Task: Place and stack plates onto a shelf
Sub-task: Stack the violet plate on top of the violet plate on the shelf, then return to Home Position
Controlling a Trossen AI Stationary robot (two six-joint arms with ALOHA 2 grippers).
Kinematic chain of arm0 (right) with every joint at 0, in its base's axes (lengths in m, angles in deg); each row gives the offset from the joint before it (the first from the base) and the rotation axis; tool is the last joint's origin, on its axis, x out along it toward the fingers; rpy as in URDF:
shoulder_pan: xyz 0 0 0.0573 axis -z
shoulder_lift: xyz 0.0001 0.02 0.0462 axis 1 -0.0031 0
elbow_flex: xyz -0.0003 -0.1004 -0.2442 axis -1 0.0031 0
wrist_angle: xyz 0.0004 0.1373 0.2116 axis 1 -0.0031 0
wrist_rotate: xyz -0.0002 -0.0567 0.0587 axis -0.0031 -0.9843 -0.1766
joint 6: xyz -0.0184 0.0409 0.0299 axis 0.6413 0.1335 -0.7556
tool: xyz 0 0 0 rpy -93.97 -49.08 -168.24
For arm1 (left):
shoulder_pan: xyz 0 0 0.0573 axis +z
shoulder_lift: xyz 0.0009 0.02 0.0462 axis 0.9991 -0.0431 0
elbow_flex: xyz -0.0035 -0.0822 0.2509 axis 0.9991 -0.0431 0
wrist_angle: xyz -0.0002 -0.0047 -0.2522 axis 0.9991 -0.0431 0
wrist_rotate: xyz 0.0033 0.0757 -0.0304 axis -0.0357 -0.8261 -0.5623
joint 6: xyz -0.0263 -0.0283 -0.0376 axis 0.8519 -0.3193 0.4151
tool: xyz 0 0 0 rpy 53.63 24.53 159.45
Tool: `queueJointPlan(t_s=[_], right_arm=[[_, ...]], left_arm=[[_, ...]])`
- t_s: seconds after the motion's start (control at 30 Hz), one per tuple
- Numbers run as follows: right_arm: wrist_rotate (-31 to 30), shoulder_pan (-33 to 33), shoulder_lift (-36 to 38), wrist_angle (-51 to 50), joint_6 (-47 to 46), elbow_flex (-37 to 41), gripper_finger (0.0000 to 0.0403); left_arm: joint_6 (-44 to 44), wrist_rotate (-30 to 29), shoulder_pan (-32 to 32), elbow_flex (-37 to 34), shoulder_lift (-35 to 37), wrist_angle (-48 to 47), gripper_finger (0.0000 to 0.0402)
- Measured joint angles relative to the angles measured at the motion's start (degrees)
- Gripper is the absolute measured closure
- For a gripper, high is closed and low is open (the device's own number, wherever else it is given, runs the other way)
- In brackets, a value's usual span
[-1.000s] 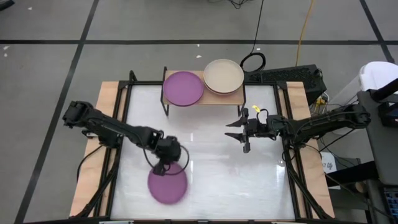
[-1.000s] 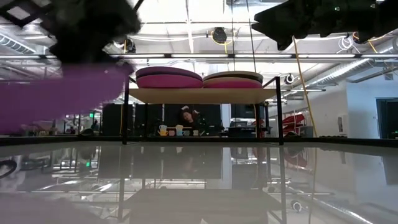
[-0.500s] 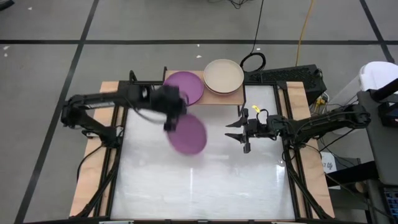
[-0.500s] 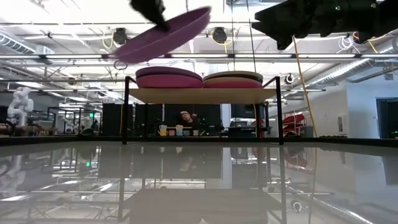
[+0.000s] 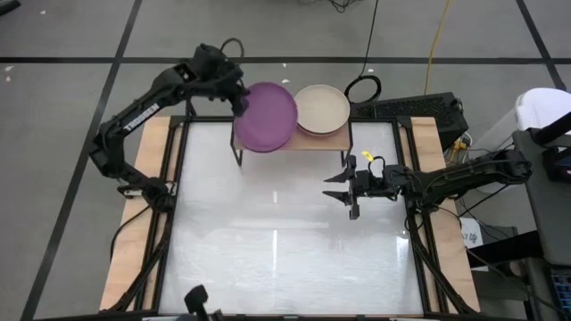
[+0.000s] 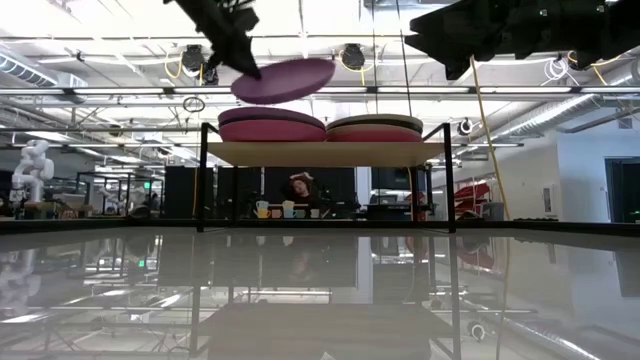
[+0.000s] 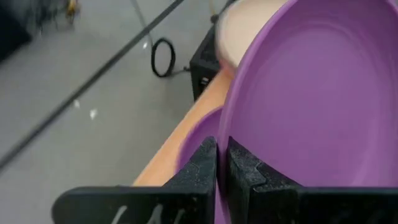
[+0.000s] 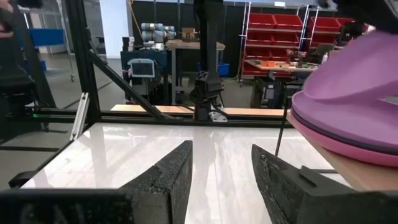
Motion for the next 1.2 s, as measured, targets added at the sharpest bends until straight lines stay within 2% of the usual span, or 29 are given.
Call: queueJointPlan(t_s=[0.13, 0.63, 0.93, 1.2], right_arm=[[0.00, 0.00, 0.00, 0.00, 0.43, 0.00, 0.0257], [-0.04, 0.00, 0.00, -0.55, 0.74, 0.00, 0.0257], [-0.14, -0.01, 0.00, -0.45, 0.93, 0.00, 0.0257], [-0.17, -0.01, 0.00, -0.53, 1.13, 0.00, 0.0257]], left_arm=[[3.89, 2.24, 2.69, -0.02, -2.13, 0.45, 0.0390], [4.30, 2.53, 4.08, -0.04, -4.57, -5.34, 0.0388], [4.33, 2.51, 3.88, -0.04, -4.55, -5.95, 0.0283], [3.79, 2.55, 3.71, -0.04, -4.52, -5.73, 0.0265]])
